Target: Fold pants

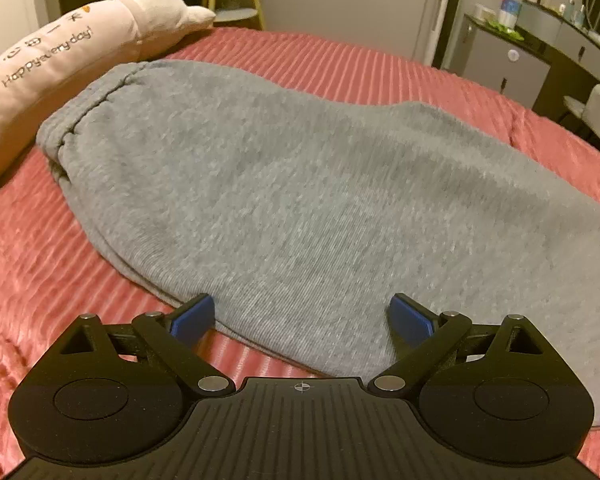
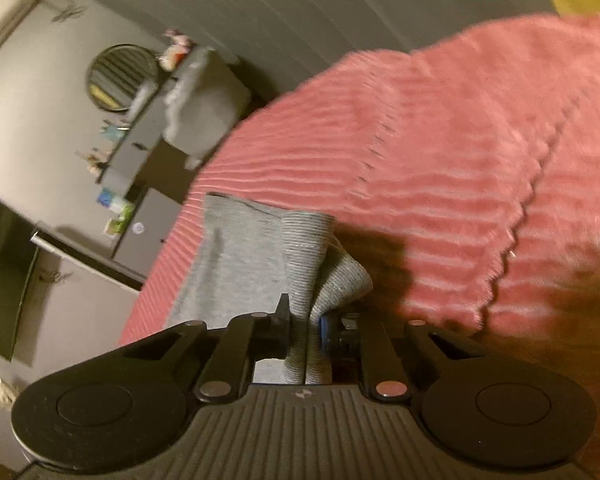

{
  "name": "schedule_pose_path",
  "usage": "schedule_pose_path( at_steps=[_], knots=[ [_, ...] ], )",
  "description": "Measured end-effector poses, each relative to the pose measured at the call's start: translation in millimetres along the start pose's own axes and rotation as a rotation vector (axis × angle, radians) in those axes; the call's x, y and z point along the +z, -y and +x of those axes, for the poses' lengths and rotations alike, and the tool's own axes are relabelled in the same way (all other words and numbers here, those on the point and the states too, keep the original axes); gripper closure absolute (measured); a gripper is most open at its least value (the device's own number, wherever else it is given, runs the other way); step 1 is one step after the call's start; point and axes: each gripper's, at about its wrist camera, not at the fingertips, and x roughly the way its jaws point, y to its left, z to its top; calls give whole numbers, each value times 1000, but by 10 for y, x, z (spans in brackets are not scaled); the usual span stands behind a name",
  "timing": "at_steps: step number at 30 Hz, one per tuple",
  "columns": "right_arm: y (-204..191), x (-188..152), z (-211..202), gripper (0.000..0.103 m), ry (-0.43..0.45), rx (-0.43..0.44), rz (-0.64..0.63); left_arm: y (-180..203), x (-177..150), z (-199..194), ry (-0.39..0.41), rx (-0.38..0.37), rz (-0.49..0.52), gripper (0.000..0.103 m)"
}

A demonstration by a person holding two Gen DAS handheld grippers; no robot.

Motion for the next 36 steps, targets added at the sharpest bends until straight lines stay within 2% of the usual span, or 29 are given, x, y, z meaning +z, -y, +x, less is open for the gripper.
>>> schedule_pose_path(
  at_steps=[2,6,8,9,12,14,17,18,21,23,24,26,27,29,30,31,33,35,36],
  knots=[
    [-91,-3,-68,91,21,12,-41,-3,3,-24,7,-8,-4,5],
    [-331,12,-82,92,20,-69,-129,5,-3,-85,23,-17,1,6],
    [-554,7,-136,93,31,-58,-194,2,-7,-140,46,-29,3,6],
    [-756,-21,-196,93,46,-42,-267,-2,-9,-162,57,-36,3,6],
    [-1607,-332,-442,94,95,70,-600,-26,-1,-215,83,-54,-11,5],
    [-2140,-728,-583,94,61,209,-818,-48,4,-231,86,-55,-28,5],
    [-2612,-1481,-640,93,-86,395,-1073,-107,6,-275,93,-65,-59,6],
    [-2673,-1740,-601,93,-145,427,-1141,-131,5,-294,96,-70,-70,6],
    [-2662,-2486,-323,90,-396,413,-1290,-198,-9,-348,98,-96,-95,5],
    [-2568,-2876,-122,85,-593,337,-1354,-228,-14,-364,91,-125,-103,5],
    [-2520,-2982,-77,83,-650,303,-1361,-235,-9,-365,86,-146,-102,5],
    [-2485,-2957,-164,76,-611,313,-1330,-222,1,-357,70,-192,-95,5],
    [-2484,-2833,-197,70,-595,325,-1261,-182,18,-352,57,-221,-76,5],
    [-2465,-2478,-216,33,-562,360,-1028,-36,51,-359,49,-260,-17,5],
    [-2390,-2327,-248,28,-524,361,-926,63,61,-368,51,-281,19,5],
    [-2302,-2169,-265,25,-478,349,-847,173,77,-385,53,-306,60,5],
    [-2117,-1924,-273,25,-456,314,-701,381,118,-381,45,-356,108,5],
    [-1932,-1794,-290,25,-427,312,-612,587,184,-282,-19,-440,128,6],
    [-1855,-1776,-299,25,-393,283,-606,694,229,-188,-71,-492,123,6]
  ],
)
